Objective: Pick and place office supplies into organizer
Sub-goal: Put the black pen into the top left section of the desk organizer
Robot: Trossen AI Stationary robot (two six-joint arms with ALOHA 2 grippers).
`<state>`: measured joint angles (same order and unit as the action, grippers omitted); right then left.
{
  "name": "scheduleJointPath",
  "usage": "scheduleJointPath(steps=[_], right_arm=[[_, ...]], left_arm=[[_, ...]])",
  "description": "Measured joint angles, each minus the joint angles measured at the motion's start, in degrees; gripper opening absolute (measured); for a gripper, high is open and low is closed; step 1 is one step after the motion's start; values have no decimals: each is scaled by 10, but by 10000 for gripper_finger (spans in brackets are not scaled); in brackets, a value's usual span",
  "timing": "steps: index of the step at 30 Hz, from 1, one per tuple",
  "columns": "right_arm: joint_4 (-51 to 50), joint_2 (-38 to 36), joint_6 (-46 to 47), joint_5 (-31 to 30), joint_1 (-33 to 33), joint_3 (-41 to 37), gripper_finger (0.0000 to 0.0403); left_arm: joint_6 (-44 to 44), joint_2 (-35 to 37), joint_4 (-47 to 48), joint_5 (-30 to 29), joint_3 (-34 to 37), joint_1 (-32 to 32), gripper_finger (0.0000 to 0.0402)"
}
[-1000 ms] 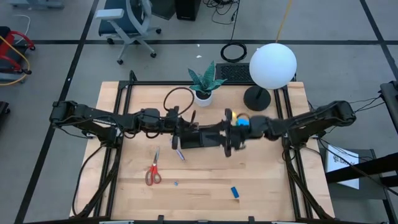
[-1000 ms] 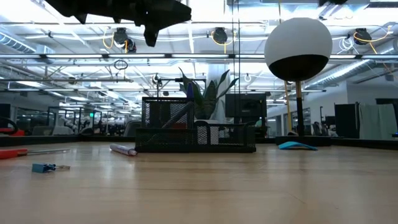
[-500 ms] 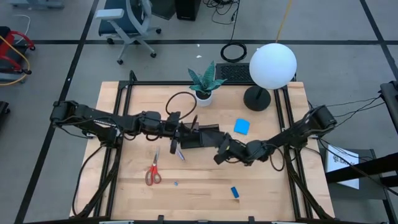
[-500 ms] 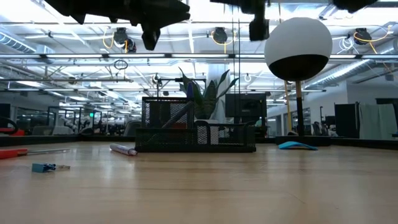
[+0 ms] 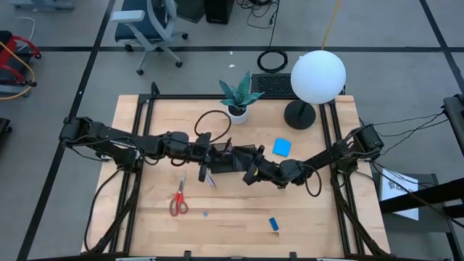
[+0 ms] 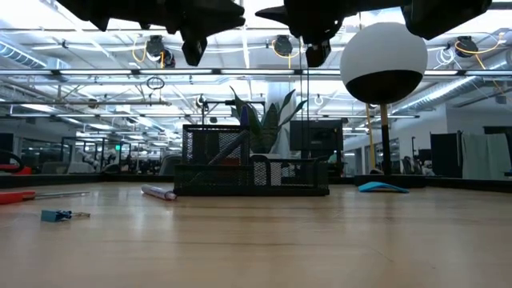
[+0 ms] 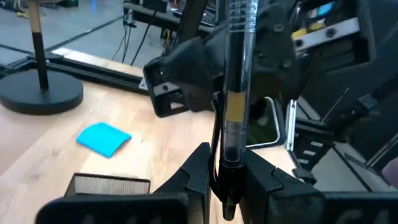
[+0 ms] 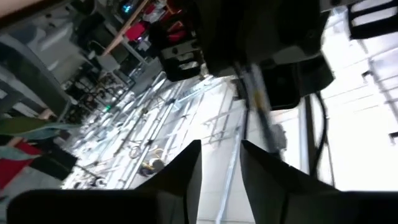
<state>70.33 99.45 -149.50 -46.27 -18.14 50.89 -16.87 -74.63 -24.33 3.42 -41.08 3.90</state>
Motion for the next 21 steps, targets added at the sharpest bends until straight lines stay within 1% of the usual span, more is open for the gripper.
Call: scheduleJointPath(steps=[7,16,18,21], right_arm=[[-1,-1,-16,59,-8,0,91],[2,-1,-24,76,-3,0,107],[2,-1,-26,89,1,0,109],[1,-1,-27,104,5,0,110]], left_arm=[[-5,-13,-25,1,0,0,52],[-14,-30,-33,0,-1,0,52],[-17,-33,-30,0,0,0,52],[-23,-47,-52,1,-1,0,52]])
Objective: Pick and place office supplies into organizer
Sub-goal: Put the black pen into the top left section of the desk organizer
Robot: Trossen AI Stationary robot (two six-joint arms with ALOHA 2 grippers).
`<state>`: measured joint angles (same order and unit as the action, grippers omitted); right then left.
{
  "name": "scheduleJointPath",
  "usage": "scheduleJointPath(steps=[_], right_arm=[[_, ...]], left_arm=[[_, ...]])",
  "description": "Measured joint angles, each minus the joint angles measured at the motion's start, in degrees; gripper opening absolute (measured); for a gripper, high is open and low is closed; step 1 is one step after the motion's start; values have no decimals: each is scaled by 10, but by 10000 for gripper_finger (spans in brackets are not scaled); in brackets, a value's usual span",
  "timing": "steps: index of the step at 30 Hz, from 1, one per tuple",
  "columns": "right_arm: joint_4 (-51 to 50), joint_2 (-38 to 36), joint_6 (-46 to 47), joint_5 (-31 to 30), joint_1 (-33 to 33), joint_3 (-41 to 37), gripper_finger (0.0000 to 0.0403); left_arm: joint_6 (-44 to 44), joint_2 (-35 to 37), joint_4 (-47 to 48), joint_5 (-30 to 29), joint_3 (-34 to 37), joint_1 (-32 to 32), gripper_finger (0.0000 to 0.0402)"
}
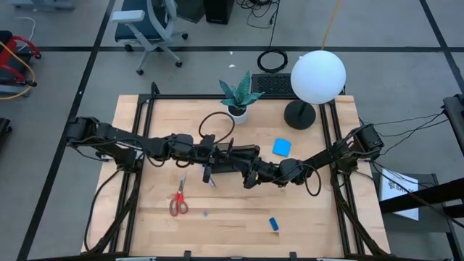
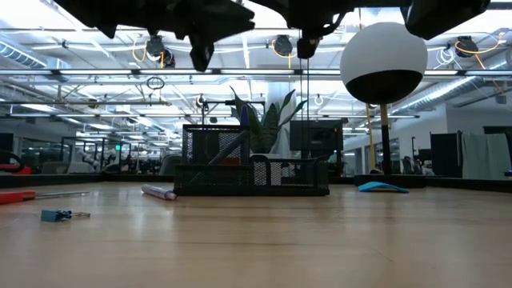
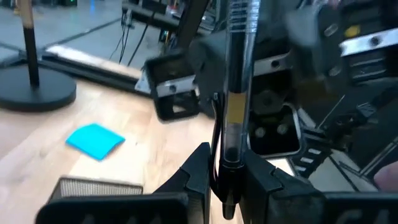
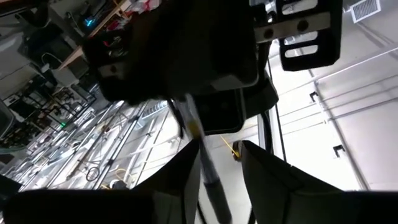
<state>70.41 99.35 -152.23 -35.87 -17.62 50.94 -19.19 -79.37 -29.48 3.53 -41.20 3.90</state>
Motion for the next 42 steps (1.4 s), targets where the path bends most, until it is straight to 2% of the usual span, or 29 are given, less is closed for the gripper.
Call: scheduleJointPath(steps=[17,23,33,38,42], right_arm=[[-5,0,11,1,19,2,112],[-56,0,11,4,20,2,112],[-61,0,19,37,28,2,112],[-62,0,30,76,40,2,112],[-73,0,39,79,49,12,112]], left_arm=[[-9,-17,-30,16,1,3,52],[-9,-17,-32,15,1,5,52],[-10,-17,-34,15,1,7,52],[-12,-17,-34,15,1,7,52],[-13,-21,-36,13,1,10,52]])
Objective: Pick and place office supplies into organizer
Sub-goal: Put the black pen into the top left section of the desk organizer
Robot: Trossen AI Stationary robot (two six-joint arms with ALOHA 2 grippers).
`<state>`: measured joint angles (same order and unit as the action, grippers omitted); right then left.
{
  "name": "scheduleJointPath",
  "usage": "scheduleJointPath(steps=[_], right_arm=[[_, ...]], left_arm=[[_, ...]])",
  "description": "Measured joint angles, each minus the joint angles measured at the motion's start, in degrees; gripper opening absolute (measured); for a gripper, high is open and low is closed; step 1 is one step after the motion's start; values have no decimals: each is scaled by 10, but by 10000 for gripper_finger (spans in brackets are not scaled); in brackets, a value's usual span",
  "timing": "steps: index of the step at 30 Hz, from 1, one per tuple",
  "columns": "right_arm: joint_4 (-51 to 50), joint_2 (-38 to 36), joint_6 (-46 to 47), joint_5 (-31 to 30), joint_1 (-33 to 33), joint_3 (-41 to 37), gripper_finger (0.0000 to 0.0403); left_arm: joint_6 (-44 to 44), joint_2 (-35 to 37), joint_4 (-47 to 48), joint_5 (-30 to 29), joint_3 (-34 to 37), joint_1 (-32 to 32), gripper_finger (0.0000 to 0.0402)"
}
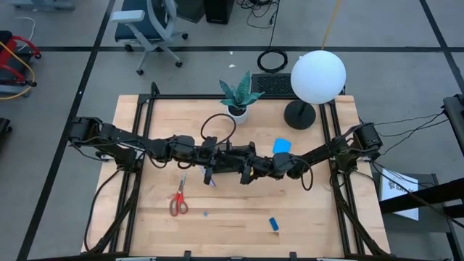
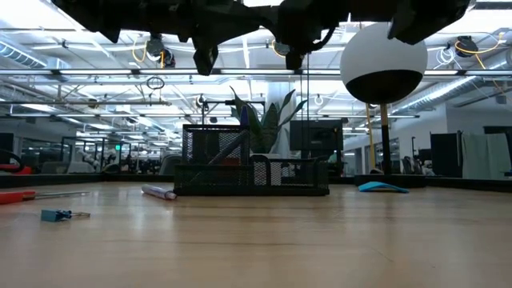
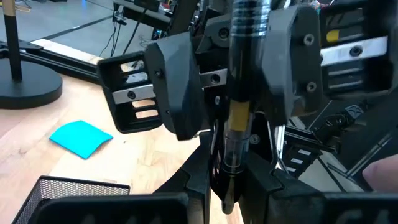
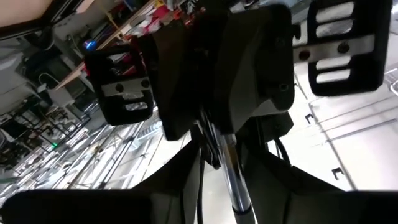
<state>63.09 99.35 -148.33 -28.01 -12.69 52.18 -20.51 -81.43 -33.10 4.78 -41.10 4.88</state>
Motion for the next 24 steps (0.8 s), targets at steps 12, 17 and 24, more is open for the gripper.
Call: scheduleJointPath(steps=[12,17,24], right_arm=[[-26,0,64,-30,6,14,26],[-27,0,113,-50,6,14,23],[-23,0,187,-87,-2,14,23]], left_arm=[[-8,0,1,-1,0,1,46],[-6,0,0,-7,0,-1,38],[22,0,-1,13,0,-12,75]])
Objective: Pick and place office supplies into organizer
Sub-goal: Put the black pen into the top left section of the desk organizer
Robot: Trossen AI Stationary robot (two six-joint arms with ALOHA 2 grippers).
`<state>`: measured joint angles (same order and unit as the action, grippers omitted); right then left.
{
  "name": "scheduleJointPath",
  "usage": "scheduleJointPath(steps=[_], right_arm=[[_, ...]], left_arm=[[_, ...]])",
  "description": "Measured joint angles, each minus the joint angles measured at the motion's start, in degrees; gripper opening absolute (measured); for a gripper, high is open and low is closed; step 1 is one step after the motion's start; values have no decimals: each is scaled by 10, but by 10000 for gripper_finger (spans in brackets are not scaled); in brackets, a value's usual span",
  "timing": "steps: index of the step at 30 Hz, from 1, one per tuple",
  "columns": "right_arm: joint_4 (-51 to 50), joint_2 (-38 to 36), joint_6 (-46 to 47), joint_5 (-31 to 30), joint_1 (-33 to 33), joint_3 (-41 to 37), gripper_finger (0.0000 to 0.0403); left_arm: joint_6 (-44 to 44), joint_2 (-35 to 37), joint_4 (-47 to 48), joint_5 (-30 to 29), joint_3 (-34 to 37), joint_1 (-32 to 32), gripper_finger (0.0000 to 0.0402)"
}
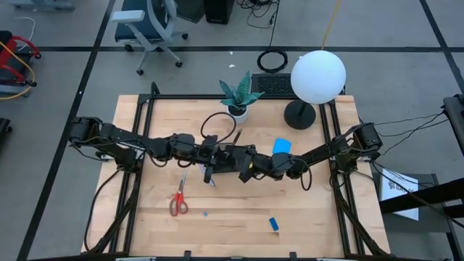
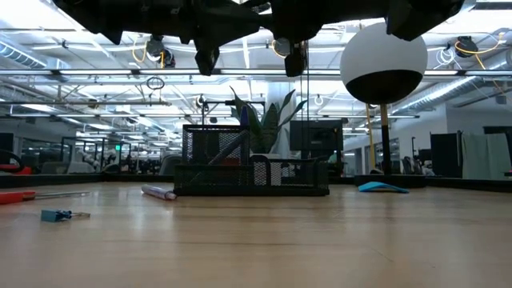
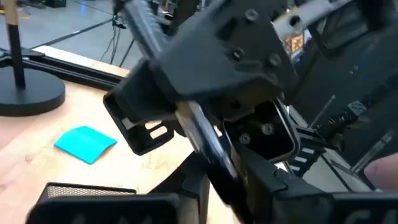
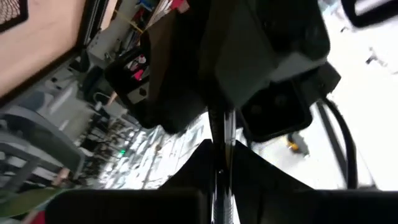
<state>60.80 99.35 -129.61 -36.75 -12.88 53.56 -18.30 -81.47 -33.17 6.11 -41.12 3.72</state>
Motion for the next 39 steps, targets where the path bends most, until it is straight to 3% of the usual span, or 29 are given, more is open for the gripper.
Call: scheduleJointPath(steps=[6,9,12,15,17,20,27,32,39], right_arm=[[36,0,21,-56,-3,0,23],[57,-2,75,-84,-1,0,23],[56,-9,193,-97,7,-1,23],[50,-17,411,-89,22,-1,23],[3,-30,580,-38,33,-1,23],[-62,-48,799,107,56,-1,23],[-46,-43,1117,313,121,-1,23],[-49,-24,1257,358,153,-1,23],[-7,17,1274,388,164,-1,23]], left_arm=[[33,14,12,-10,0,-1,110],[41,38,40,-14,0,-1,117],[60,68,73,-22,0,0,119],[90,107,118,-40,0,7,119],[114,139,164,-62,0,12,119],[138,184,216,-104,0,22,120],[187,274,291,-186,0,49,120],[209,310,334,-232,0,57,120],[231,344,396,-338,8,56,120]])
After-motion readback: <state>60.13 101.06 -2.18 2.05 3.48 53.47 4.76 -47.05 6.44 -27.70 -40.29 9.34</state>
